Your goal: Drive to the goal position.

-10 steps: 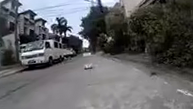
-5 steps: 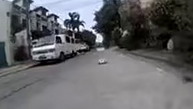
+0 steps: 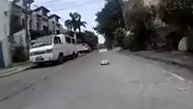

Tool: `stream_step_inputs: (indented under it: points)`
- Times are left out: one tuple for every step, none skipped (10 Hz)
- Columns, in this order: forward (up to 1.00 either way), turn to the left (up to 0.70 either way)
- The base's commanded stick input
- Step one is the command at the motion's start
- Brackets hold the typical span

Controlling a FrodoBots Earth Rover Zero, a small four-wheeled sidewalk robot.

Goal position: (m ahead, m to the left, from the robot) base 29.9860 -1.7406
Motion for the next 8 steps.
stream_step_inputs:
  points:
    - [1.0, -0.4]
    - [1.0, -0.35]
    - [1.0, -0.21]
    - [1.0, 0.0]
    - [1.0, 0.0]
    - [1.0, -0.01]
    - [1.0, -0.32]
    - [1.0, -0.24]
